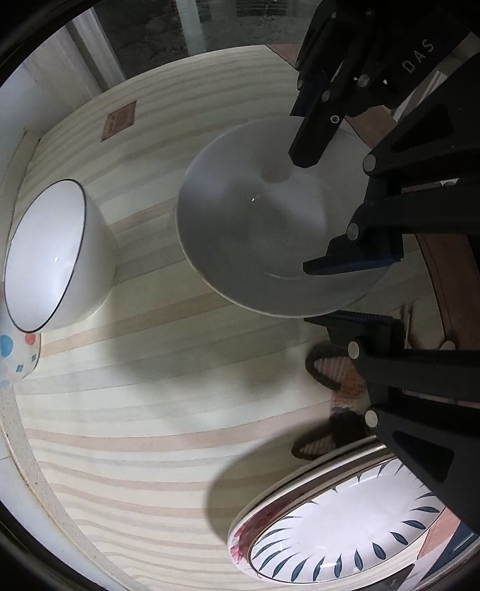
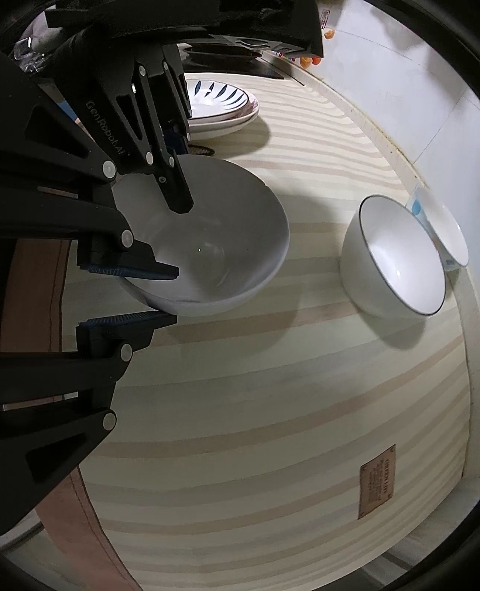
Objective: Organize plates and bowls
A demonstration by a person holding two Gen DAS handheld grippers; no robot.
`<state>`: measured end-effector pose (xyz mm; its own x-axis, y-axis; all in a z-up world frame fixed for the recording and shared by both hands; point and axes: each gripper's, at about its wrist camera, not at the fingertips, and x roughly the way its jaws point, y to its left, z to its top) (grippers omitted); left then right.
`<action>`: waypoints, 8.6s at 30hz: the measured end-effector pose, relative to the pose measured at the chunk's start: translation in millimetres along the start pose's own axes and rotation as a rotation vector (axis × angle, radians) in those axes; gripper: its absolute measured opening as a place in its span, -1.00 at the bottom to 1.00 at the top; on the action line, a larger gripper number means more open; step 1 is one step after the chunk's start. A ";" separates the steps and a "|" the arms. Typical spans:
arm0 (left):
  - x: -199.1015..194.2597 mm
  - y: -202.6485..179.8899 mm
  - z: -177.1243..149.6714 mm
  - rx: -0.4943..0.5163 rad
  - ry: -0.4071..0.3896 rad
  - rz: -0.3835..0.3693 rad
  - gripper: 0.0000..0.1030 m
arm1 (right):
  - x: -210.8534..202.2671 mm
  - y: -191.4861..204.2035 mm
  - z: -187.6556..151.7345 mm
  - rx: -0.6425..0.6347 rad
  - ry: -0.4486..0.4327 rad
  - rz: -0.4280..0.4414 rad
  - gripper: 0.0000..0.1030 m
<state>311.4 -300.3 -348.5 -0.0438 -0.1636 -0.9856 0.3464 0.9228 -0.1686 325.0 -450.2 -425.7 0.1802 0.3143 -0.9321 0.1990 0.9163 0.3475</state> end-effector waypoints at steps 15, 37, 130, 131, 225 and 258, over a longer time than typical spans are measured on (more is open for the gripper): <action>-80.4 11.7 27.5 -0.025 -0.125 0.004 -0.46 | -52.6 -22.6 28.5 0.101 -0.100 0.150 -0.41; 17.6 21.5 174.5 -0.111 -0.033 -0.095 -0.70 | 35.2 -27.6 172.4 0.112 -0.058 0.132 -0.70; -81.1 48.6 164.9 -0.113 -0.138 -0.024 -0.55 | -80.5 -7.6 131.6 0.112 -0.162 0.211 -0.06; -78.4 57.0 177.1 -0.145 -0.145 -0.032 -0.55 | -74.5 -4.6 151.3 0.112 -0.178 0.224 -0.06; -39.9 -28.3 37.1 0.110 -0.020 0.026 -0.73 | -54.5 18.7 -7.6 0.105 -0.044 0.025 -0.70; -214.2 -27.7 -63.2 0.181 -0.368 -0.027 -0.09 | -224.1 87.8 -96.4 0.008 -0.312 -0.094 0.42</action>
<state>251.9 -268.8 -133.8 0.2720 -0.3307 -0.9037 0.5101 0.8459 -0.1560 209.3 -416.3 -196.2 0.4470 0.1357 -0.8842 0.2360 0.9355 0.2629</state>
